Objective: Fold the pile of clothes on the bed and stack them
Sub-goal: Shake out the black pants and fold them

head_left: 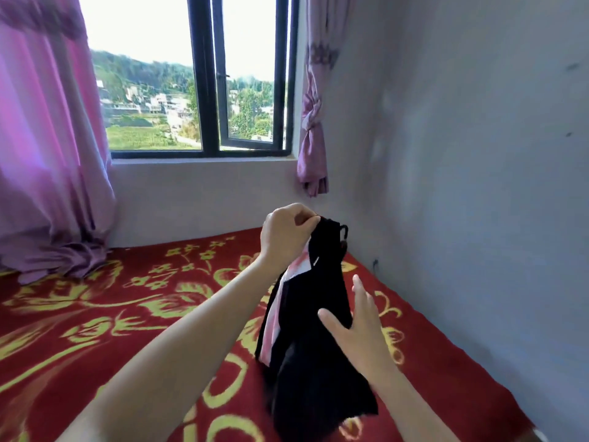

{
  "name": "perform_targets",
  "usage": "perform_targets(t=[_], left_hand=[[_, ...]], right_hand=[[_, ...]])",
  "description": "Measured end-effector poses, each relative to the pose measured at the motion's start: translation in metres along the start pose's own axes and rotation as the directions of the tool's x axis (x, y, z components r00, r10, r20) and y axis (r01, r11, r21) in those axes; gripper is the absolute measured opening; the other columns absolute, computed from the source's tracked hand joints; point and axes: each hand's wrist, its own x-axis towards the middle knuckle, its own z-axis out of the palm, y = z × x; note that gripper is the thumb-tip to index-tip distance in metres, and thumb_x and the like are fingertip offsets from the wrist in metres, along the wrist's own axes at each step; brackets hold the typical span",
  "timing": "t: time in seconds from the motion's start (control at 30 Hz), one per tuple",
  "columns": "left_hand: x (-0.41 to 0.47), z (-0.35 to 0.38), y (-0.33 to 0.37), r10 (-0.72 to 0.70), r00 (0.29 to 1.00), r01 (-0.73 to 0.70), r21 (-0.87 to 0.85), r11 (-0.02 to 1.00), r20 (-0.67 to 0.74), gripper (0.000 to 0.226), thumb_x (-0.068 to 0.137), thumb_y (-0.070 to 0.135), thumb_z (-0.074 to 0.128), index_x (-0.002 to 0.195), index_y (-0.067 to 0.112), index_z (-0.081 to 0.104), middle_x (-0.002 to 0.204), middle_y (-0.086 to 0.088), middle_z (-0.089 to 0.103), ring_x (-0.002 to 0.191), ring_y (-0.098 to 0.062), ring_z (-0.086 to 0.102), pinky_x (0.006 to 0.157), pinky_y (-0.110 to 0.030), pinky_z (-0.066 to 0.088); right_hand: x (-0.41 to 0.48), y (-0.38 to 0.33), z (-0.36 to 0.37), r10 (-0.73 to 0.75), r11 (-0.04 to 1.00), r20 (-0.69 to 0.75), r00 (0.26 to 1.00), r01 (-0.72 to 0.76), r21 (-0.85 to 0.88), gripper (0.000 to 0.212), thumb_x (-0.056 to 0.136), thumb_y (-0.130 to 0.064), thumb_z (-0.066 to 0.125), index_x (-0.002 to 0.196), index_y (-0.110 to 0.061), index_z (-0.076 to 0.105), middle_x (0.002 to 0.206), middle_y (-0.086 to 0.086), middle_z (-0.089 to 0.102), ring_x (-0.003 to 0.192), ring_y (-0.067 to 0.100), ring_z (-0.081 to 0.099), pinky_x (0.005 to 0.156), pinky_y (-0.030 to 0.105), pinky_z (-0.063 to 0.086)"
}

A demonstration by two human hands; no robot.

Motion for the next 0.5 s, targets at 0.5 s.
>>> perform_targets(t=[0.5], left_hand=[[0.031,-0.108,0.010,0.039,0.977,-0.070,-0.146,0.987,-0.210,0.020,0.084,0.003,0.062,0.071,0.017,0.061,0.069,0.009,0.057,0.052,0.013,0.052,0.057,-0.003,0.040]], right_hand=[[0.066,0.049,-0.009,0.179,0.951,0.391,0.903,-0.260,0.166,0.075,0.071,-0.043,0.075,0.133,-0.017,0.043,0.118,0.002,0.055,0.097,0.011,0.060,0.074,0.016,0.049]])
